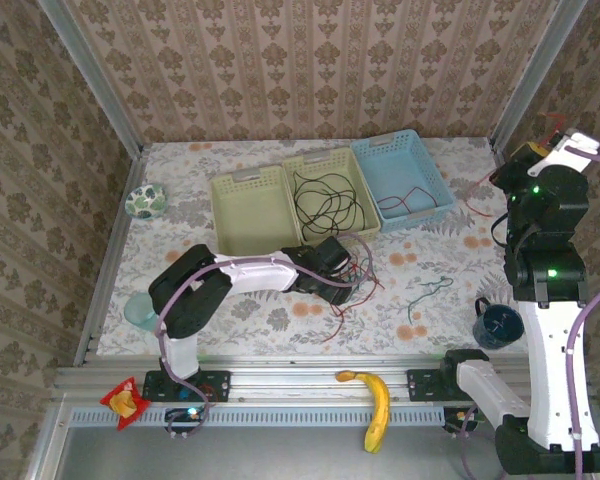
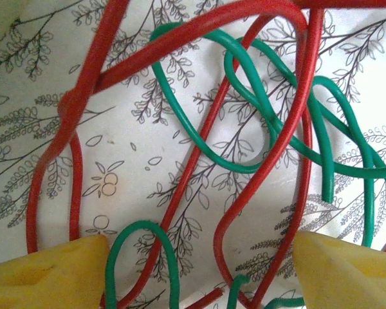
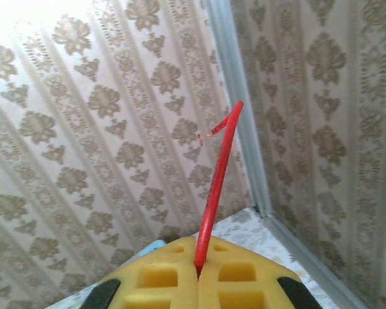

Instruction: Untangle the cables

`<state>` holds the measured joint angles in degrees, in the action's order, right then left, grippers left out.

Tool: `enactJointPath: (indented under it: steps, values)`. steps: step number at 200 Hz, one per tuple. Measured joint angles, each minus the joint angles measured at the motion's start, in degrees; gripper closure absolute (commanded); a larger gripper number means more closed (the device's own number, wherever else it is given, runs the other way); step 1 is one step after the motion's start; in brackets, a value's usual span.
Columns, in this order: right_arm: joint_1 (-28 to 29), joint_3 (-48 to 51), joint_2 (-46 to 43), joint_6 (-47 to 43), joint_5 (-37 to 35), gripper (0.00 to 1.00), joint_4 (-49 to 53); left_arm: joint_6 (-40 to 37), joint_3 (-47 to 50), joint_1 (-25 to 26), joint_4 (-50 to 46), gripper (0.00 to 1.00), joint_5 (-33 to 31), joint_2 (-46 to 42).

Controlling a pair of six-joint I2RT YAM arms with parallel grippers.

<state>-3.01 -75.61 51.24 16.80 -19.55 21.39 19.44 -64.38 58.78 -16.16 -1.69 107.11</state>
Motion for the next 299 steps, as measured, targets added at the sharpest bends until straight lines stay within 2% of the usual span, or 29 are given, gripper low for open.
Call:
enactJointPath:
  steps: [22,40,79,105,165,202,237,299]
  values:
    - [1.75,-1.09,2.01,0.02,2.10,1.00,-0.70,0.00,0.02,0.00,-0.42,0.24,0.00,-0.15]
    - [5.44,-3.50,4.90,-0.66,2.67,1.00,-1.33,-0.02,0.02,0.00,-0.50,0.24,-0.02,-0.17]
    - [20.76,-9.51,11.58,-7.72,-0.17,1.00,-2.19,0.04,0.79,-0.04,-0.46,0.24,0.02,-0.87]
    - [26.49,-14.43,17.40,-11.93,-3.52,1.00,-2.36,0.42,2.21,-0.04,-0.28,0.23,0.02,-2.01]
    - [27.43,-29.97,32.52,-15.21,-10.36,1.00,-3.61,1.36,3.32,-0.22,-0.04,0.23,0.09,-2.84]
    - [27.43,-39.41,43.30,-17.29,-19.21,1.00,-4.09,1.53,3.45,-0.37,-0.02,0.22,0.46,-2.99]
    - [29.38,-35.04,48.92,-27.52,-26.62,1.00,-8.57,1.53,3.45,-0.37,-0.04,0.21,0.52,-3.02]
    - [30.58,-35.60,50.12,-36.04,-26.97,1.00,-8.31,1.53,3.45,-0.37,-0.04,0.19,0.87,-3.15]
